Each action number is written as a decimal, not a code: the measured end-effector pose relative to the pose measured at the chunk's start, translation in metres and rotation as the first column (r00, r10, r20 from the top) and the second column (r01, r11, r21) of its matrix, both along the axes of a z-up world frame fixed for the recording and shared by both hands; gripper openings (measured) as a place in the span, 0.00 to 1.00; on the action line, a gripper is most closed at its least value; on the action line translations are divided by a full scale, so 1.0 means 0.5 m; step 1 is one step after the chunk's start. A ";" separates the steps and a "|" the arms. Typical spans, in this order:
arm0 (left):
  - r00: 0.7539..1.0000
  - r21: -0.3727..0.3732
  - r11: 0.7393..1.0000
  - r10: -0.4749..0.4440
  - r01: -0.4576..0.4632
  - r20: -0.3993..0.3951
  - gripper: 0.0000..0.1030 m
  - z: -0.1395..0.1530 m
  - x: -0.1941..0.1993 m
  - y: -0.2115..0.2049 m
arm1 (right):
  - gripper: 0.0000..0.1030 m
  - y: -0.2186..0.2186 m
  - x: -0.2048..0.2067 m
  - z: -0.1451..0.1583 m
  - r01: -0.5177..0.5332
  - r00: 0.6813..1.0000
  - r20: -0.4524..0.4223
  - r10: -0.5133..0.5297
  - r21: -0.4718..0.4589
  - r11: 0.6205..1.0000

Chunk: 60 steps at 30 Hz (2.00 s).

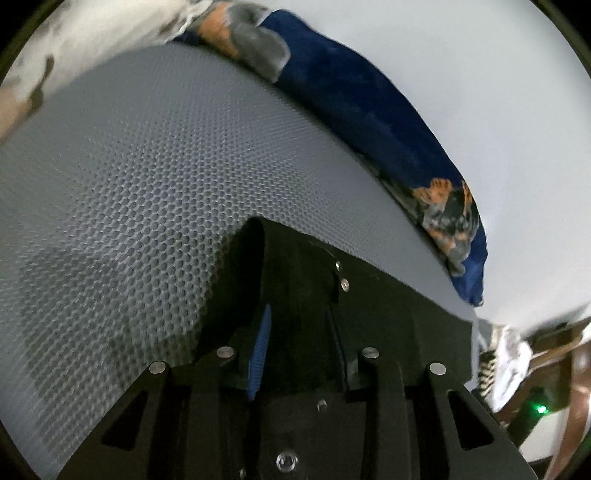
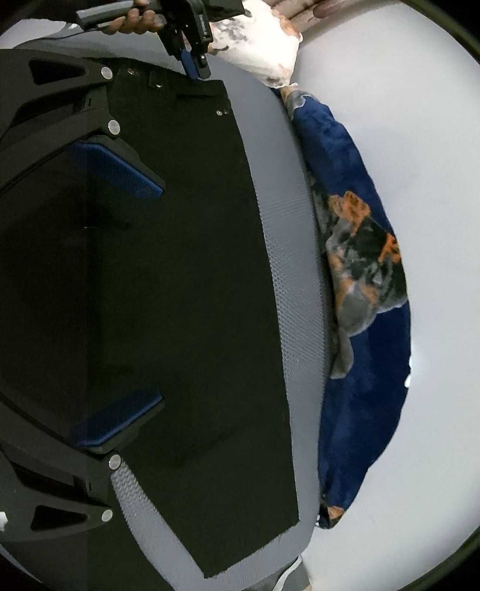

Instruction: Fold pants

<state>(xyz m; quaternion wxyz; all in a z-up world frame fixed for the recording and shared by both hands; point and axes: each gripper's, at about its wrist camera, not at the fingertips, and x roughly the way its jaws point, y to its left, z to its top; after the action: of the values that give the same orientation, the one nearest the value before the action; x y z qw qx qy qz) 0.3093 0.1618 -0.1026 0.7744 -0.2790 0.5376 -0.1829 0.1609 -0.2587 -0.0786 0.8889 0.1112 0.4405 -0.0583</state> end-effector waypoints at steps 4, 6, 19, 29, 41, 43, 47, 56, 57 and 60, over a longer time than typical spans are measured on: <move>1.000 -0.059 0.998 0.003 -0.004 -0.019 0.30 -0.017 0.024 0.013 | 1.00 0.008 0.028 -0.011 -0.008 1.000 -0.019 0.009 0.007 1.000; 1.000 -0.083 0.997 -0.002 0.000 -0.021 0.30 -0.020 0.036 0.017 | 1.00 0.012 0.040 -0.013 -0.012 1.000 -0.023 0.012 0.008 1.000; 0.998 -0.136 0.991 -0.025 0.017 -0.058 0.30 -0.030 0.040 0.056 | 1.00 0.036 0.075 -0.026 -0.034 0.999 -0.029 0.034 0.005 0.999; 0.997 -0.210 0.977 -0.058 0.046 -0.051 0.30 -0.036 0.067 0.021 | 1.00 0.057 0.085 -0.027 -0.066 0.998 -0.022 0.065 -0.027 0.997; 0.996 -0.268 0.963 -0.030 0.006 -0.086 0.30 -0.068 0.122 -0.025 | 1.00 0.017 0.162 -0.041 -0.144 0.989 -0.023 0.143 -0.063 0.988; 0.995 -0.292 0.956 -0.010 -0.019 -0.098 0.30 -0.072 0.120 -0.030 | 1.00 0.002 0.183 -0.041 -0.179 0.984 -0.021 0.178 -0.070 0.981; 0.999 -0.245 0.969 -0.027 0.019 -0.029 0.10 -0.034 0.101 -0.046 | 1.00 -0.019 0.224 -0.037 -0.293 0.956 -0.044 0.290 -0.118 0.949; 0.974 -0.288 0.943 -0.117 0.170 0.194 0.08 0.120 -0.002 -0.052 | 0.99 -0.047 0.300 0.002 -0.640 0.769 -0.088 0.634 -0.091 0.763; 0.966 -0.287 0.939 -0.126 0.189 0.224 0.08 0.137 -0.019 -0.052 | 0.99 -0.046 0.307 0.004 -0.666 0.745 -0.101 0.659 -0.089 0.740; 0.952 -0.293 0.931 -0.138 0.219 0.272 0.08 0.163 -0.049 -0.045 | 0.96 -0.041 0.322 0.003 -0.753 0.657 -0.152 0.738 -0.081 0.653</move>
<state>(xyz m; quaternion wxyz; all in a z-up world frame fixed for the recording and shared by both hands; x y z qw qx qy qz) 0.2848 0.1395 -0.0209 0.7596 -0.3256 0.4236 -0.3710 0.3217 -0.2791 -0.0773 0.8154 -0.1440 0.4881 0.2760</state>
